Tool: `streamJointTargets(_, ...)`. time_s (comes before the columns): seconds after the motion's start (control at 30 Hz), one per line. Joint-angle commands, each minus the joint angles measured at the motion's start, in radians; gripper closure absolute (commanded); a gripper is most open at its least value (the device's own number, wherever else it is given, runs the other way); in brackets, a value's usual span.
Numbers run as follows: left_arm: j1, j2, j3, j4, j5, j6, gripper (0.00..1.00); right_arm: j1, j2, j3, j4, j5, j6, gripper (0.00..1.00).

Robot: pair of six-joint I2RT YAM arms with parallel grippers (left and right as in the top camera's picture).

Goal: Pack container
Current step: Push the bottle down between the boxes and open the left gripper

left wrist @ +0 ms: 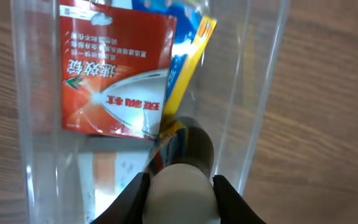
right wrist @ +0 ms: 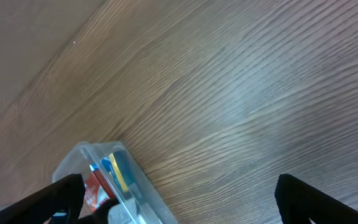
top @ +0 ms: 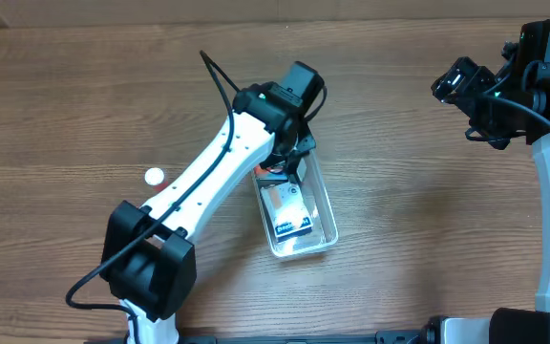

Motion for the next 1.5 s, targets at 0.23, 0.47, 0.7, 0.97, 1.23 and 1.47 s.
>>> streamJointTargets(0.23,0.006,-0.045,-0.003,0.113,-0.064,-0.107,0.94,-0.002,-0.002,0.009,0.003,-0.008,0.000,0.00)
streamJointTargets(0.47,-0.027,-0.040,-0.003,0.135,-0.126,-0.130,0.86,-0.002,-0.002,0.009,0.003,-0.008,0.000,0.00)
streamJointTargets(0.7,-0.071,-0.035,-0.003,0.133,-0.055,-0.138,0.85,-0.002,-0.002,0.009,0.003,-0.008,0.000,0.00)
streamJointTargets(0.97,-0.072,-0.034,-0.003,0.039,-0.034,-0.143,0.88,-0.002,-0.002,0.009,0.003,-0.008,0.001,0.00)
streamJointTargets(1.23,-0.101,-0.033,-0.004,0.029,-0.035,-0.217,0.80,-0.002,-0.002,0.009,0.003,-0.008,0.001,0.00)
streamJointTargets(1.47,-0.125,-0.032,-0.006,0.057,-0.068,-0.263,0.77,-0.002,-0.002,0.009,0.003,-0.008,0.001,0.00)
